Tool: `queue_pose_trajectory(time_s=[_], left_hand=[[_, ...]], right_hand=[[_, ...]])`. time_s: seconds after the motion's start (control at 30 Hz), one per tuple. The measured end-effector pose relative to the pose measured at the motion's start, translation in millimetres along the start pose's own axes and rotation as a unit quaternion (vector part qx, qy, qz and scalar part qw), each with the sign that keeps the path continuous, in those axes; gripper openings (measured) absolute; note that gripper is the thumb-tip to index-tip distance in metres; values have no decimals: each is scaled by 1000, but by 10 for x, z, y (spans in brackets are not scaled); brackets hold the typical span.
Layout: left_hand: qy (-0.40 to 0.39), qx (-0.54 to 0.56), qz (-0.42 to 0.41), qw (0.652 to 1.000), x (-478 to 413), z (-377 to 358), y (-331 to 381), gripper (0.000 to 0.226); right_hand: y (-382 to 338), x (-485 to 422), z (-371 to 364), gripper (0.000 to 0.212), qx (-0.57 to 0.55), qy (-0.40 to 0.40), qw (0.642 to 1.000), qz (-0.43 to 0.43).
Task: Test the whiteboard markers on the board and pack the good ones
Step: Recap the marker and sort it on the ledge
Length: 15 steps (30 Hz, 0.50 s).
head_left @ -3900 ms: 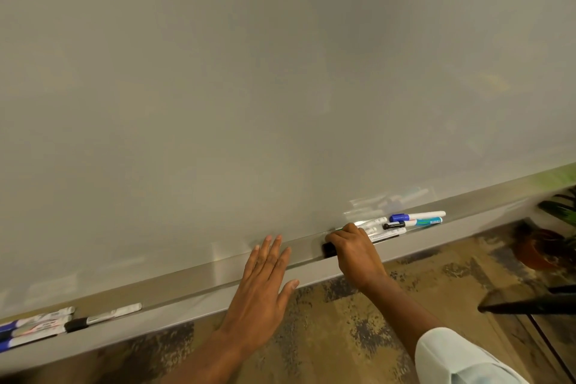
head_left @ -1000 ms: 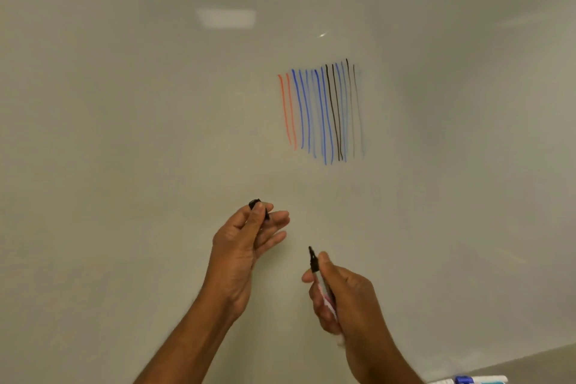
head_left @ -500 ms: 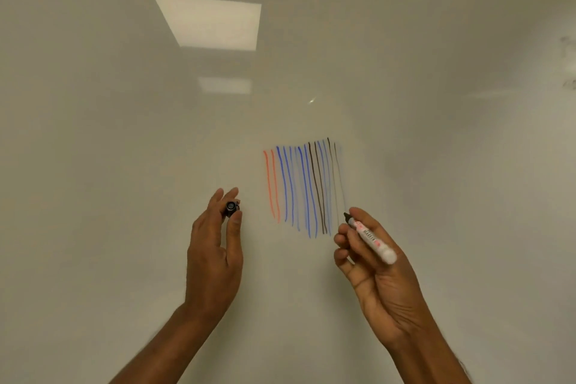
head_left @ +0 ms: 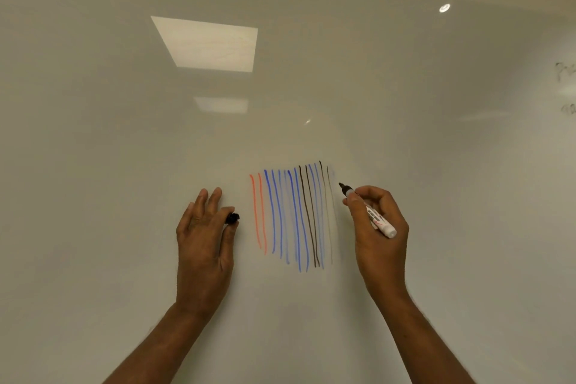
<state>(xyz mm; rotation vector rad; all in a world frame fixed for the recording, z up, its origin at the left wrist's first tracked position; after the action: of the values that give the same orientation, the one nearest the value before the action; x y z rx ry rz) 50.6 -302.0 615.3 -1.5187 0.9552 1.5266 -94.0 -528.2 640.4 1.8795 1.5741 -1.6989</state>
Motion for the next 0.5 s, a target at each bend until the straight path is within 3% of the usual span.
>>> queue_pose_trajectory(time_s=[0.27, 0.5], left_hand=[[16, -30, -15, 999, 7, -31, -27, 35], [15, -35, -14, 999, 14, -43, -35, 36]], right_hand=[[161, -362, -178, 10, 63, -15, 997, 47], [387, 57, 101, 3, 79, 8, 996, 35]])
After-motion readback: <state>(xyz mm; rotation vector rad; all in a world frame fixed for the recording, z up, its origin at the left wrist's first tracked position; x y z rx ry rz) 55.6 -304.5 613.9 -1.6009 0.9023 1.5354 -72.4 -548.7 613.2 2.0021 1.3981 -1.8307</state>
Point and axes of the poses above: each hand's wrist, its own x-axis away from the middle knuckle, its own z-axis out of the back of the hand, y = z × x, the point moved 5 cm from there along -x, towards the middle knuckle, and after that the axes turned 2 degrees about -z, right-handed, at the moved point
